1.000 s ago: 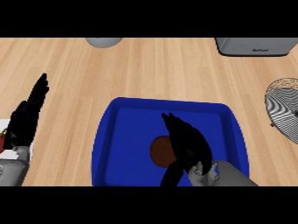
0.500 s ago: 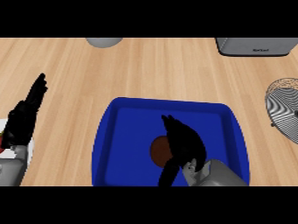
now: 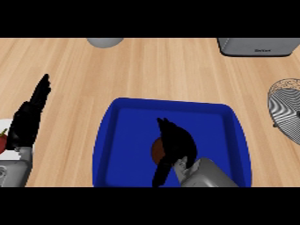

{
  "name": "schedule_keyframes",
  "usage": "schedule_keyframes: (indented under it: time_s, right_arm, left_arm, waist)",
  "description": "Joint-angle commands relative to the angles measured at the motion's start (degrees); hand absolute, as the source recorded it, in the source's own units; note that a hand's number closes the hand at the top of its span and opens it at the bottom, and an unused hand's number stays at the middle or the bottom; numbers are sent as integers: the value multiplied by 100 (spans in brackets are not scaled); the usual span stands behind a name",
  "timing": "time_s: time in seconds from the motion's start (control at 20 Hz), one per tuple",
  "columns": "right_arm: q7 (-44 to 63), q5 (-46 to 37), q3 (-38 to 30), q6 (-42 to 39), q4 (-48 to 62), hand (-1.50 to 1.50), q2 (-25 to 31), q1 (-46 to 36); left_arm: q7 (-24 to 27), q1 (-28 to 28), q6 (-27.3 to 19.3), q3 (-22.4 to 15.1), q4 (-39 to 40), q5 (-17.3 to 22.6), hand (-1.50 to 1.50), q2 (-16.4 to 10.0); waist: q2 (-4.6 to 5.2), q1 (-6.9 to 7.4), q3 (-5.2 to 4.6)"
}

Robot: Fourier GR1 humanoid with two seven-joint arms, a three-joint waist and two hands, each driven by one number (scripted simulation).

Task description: Pick the cupcake from the tray and place it in the tiered basket

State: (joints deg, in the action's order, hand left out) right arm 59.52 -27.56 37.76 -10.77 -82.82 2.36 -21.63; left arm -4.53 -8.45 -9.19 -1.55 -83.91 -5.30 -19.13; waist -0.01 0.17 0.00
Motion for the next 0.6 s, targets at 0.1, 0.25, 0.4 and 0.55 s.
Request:
schedule_keyframes:
  time_s: [0.1,0.25,0.4,0.55]
  right_arm:
    - [133,-79,-135,-272,253,-150,-228,245]
    - [85,449,49,-985,80,150,-130,96]
    - [-571,-63,357,-1055,522,150,172,-324]
    - [-601,-474,480,-637,454,150,-108,270]
  left_arm:
    - [-87,-171,174,202,101,-21,0,80]
    - [201,182,184,225,59,15,0,48]
    - [66,-113,1,50,204,-246,0,210]
    - [42,-251,292,331,248,-162,0,0]
  waist:
    - [0,-15,0]
    - [-7,6,-1]
    - [5,-1,0]
    - [-1,-20,1]
